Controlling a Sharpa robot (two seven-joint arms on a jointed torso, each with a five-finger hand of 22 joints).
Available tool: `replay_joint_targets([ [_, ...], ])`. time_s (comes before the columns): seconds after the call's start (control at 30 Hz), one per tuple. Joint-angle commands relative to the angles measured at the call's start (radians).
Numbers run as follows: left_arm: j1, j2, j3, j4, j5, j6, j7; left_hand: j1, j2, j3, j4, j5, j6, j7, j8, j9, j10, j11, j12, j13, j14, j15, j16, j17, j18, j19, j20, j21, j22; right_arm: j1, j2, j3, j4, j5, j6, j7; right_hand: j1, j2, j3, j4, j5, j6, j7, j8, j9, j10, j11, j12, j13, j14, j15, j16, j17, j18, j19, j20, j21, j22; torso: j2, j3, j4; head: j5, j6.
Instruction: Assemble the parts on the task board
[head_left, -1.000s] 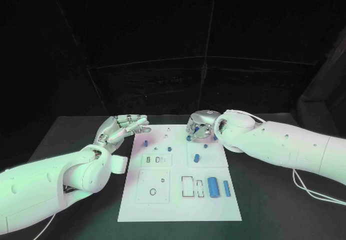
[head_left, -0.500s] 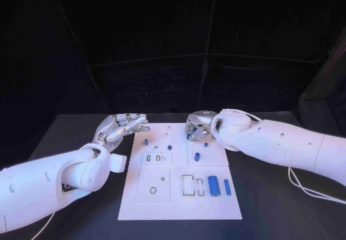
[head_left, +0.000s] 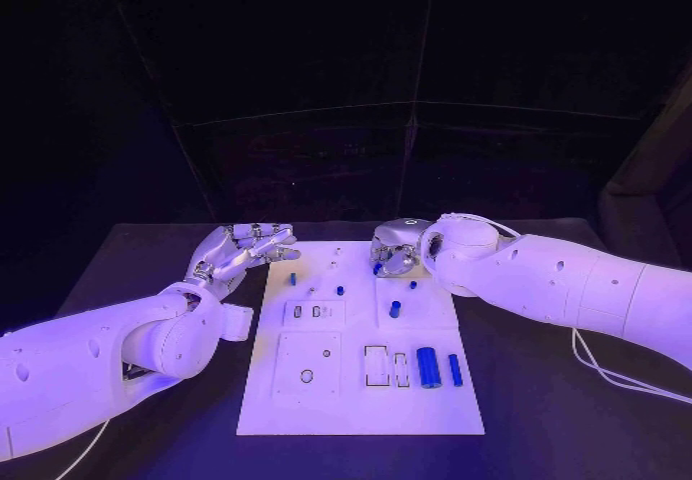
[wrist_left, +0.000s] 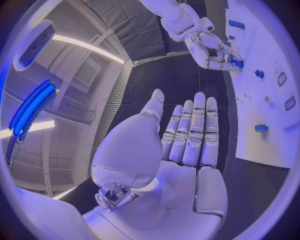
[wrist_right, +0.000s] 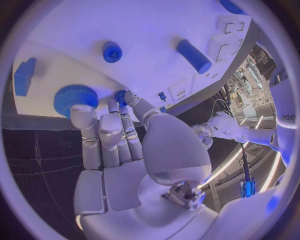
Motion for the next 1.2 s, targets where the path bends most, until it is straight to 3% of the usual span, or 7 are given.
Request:
replay_joint_targets([
  [0.03, 0.002, -0.002, 0.001, 0.004, -0.007, 0.015, 0.002, 0.000, 0.007, -0.002, -0.006, -0.003, -0.001, 0.004, -0.005, -0.002, 0.001, 0.006, -0.004, -0.002, 0.000, 0.006, -0.005, 0.001, 0.006, 0.004, 0.000, -0.007, -0.001, 0.001, -0.001, 0.000, -0.002, -0.006, 0.023, -0.006, 0.000, 0.008, 0.021, -0.003, -0.008, 0.011, -0.002, 0.001, 0.001, 0.011, -0.001, -0.001, 0.000, 0.007, 0.005, 0.005, 0.001, -0.009, -0.009, 0.002, 0.008, 0.003, 0.001, -0.0005, -0.0003, 0.000, 0.000],
  [0.27, 0.003, -0.002, 0.001, 0.003, -0.007, 0.016, 0.002, 0.001, 0.009, -0.001, -0.009, -0.003, -0.001, 0.005, -0.006, -0.002, 0.000, 0.006, -0.005, -0.002, 0.000, 0.006, -0.007, 0.002, 0.006, 0.005, 0.000, -0.008, -0.002, 0.001, -0.003, 0.000, 0.001, -0.012, -0.012, -0.009, 0.016, 0.013, 0.076, -0.008, -0.033, 0.027, -0.006, 0.002, 0.002, 0.029, -0.005, 0.000, 0.001, 0.006, 0.002, 0.018, 0.011, -0.010, -0.010, -0.001, 0.024, 0.020, 0.001, 0.0003, -0.0025, 0.002, -0.004],
  [0.47, 0.003, -0.002, 0.001, 0.006, -0.007, 0.022, 0.004, 0.004, 0.014, 0.002, -0.013, -0.003, -0.001, 0.005, -0.008, -0.001, 0.000, 0.007, -0.008, -0.001, 0.000, 0.006, -0.011, 0.002, 0.006, 0.005, 0.000, -0.011, -0.004, 0.001, -0.009, 0.000, 0.011, -0.016, -0.068, -0.011, 0.012, -0.002, 0.113, -0.005, -0.039, 0.031, -0.006, 0.000, 0.001, 0.034, -0.005, -0.002, 0.001, 0.001, 0.002, 0.017, 0.000, -0.010, -0.016, -0.001, 0.032, 0.023, 0.001, -0.0016, -0.0015, 0.000, -0.005],
  [0.6, 0.004, -0.003, 0.001, 0.007, -0.007, 0.023, 0.004, 0.010, 0.021, 0.006, -0.021, -0.003, -0.002, 0.005, -0.011, -0.001, 0.000, 0.007, -0.011, -0.001, 0.001, 0.006, -0.016, 0.004, 0.007, 0.006, 0.001, -0.014, -0.007, 0.001, -0.026, 0.000, 0.040, 0.014, -0.137, -0.007, 0.007, -0.007, 0.126, -0.001, -0.040, 0.033, -0.005, 0.000, 0.001, 0.038, -0.006, -0.002, 0.001, 0.001, 0.002, 0.020, 0.002, -0.010, -0.017, -0.001, 0.035, 0.026, 0.001, 0.0006, -0.0010, 0.003, -0.002],
  [0.77, 0.004, -0.004, 0.001, 0.007, -0.007, 0.024, 0.005, 0.011, 0.023, 0.008, -0.023, -0.003, -0.001, 0.005, -0.011, -0.001, 0.001, 0.007, -0.012, -0.001, 0.002, 0.006, -0.017, 0.005, 0.007, 0.006, 0.001, -0.015, -0.007, 0.005, -0.033, 0.001, 0.056, 0.044, -0.213, -0.008, 0.003, -0.011, 0.133, 0.001, -0.041, 0.035, -0.005, 0.000, 0.001, 0.041, -0.006, -0.001, 0.001, 0.001, 0.002, 0.022, 0.004, -0.011, -0.018, -0.001, 0.038, 0.028, 0.000, -0.0019, -0.0004, 0.003, 0.004],
  [0.9, 0.005, -0.003, 0.001, 0.005, -0.007, 0.029, 0.006, 0.011, 0.023, 0.008, -0.023, -0.003, -0.001, 0.005, -0.011, -0.001, 0.001, 0.007, -0.012, -0.001, 0.002, 0.006, -0.017, 0.005, 0.007, 0.006, 0.001, -0.015, -0.007, 0.011, -0.014, 0.001, 0.040, 0.054, -0.254, -0.037, -0.003, -0.021, 0.148, 0.006, -0.031, 0.036, -0.006, -0.001, 0.001, 0.040, -0.005, -0.003, 0.001, 0.000, 0.002, 0.023, 0.000, -0.011, -0.020, 0.000, 0.042, 0.031, 0.002, -0.0009, 0.0005, 0.007, 0.008],
  [1.2, 0.007, 0.003, 0.001, -0.005, -0.007, 0.035, 0.006, 0.012, 0.025, 0.009, -0.025, -0.003, -0.001, 0.005, -0.012, -0.001, 0.001, 0.007, -0.013, -0.001, 0.003, 0.006, -0.018, 0.005, 0.007, 0.007, 0.001, -0.015, -0.008, 0.016, 0.062, 0.001, -0.024, 0.059, -0.268, -0.065, -0.011, -0.030, 0.162, 0.013, -0.028, 0.033, -0.004, -0.002, 0.000, 0.037, -0.005, -0.004, 0.000, -0.001, 0.003, 0.024, -0.001, -0.011, -0.022, 0.000, 0.045, 0.032, 0.006, -0.0017, 0.0030, 0.011, 0.015],
])
